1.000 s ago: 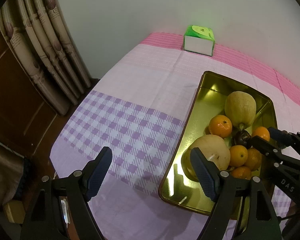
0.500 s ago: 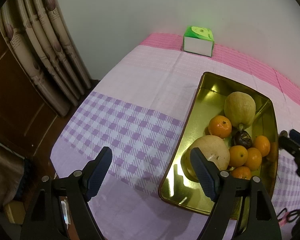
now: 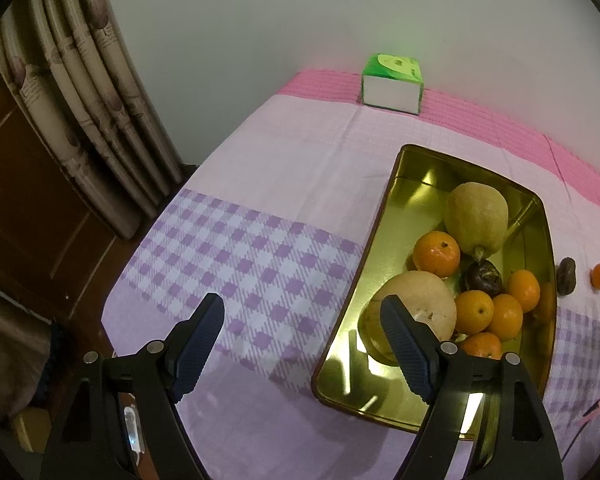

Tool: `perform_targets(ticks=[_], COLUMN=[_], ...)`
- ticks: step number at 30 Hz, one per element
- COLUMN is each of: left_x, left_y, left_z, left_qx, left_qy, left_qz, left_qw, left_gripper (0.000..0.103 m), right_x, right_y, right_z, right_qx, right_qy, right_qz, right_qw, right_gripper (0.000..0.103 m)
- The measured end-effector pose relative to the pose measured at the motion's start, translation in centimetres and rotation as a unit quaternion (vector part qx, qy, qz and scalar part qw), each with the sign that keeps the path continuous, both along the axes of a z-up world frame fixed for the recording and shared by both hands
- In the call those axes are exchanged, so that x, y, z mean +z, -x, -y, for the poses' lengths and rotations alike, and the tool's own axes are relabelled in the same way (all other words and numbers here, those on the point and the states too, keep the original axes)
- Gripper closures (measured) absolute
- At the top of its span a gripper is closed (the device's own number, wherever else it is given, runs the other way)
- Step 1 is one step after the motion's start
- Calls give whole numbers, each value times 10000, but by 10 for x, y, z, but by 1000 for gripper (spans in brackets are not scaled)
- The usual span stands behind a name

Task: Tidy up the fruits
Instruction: 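Reach the right gripper to the last orange and grasp it, then grasp the dark mangosteen with the left gripper while the right gripper holds the orange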

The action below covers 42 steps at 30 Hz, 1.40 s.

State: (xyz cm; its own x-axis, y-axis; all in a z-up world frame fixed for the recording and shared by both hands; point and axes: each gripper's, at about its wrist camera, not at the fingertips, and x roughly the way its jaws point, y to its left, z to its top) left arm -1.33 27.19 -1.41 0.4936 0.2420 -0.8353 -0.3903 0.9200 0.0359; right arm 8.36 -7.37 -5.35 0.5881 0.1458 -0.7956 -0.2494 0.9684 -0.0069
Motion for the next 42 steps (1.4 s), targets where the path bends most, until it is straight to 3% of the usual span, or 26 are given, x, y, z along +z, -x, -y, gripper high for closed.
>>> perform_targets(ticks=[8, 20, 31, 42], left_x=[4, 12, 15, 13], left_y=[-2, -16, -42, -60], left_z=[11, 59, 128, 183], left_qx=[-177, -778, -1630, -2219], left_qy=[-224, -416, -473, -391], left_qz=[103, 134, 109, 154], left_qw=[9995, 9960, 9854, 9742], left_gripper=[22, 22, 22, 23], right_x=[-13, -28, -32, -32], right_y=[-13, -34, -41, -38], right_z=[19, 30, 24, 25], right_qx=[-209, -189, -102, -254], right_qy=[-23, -179, -218, -49], right_qz=[54, 102, 87, 243], right_qw=[9998, 9996, 9997, 9994], right_gripper=[48, 49, 65, 66])
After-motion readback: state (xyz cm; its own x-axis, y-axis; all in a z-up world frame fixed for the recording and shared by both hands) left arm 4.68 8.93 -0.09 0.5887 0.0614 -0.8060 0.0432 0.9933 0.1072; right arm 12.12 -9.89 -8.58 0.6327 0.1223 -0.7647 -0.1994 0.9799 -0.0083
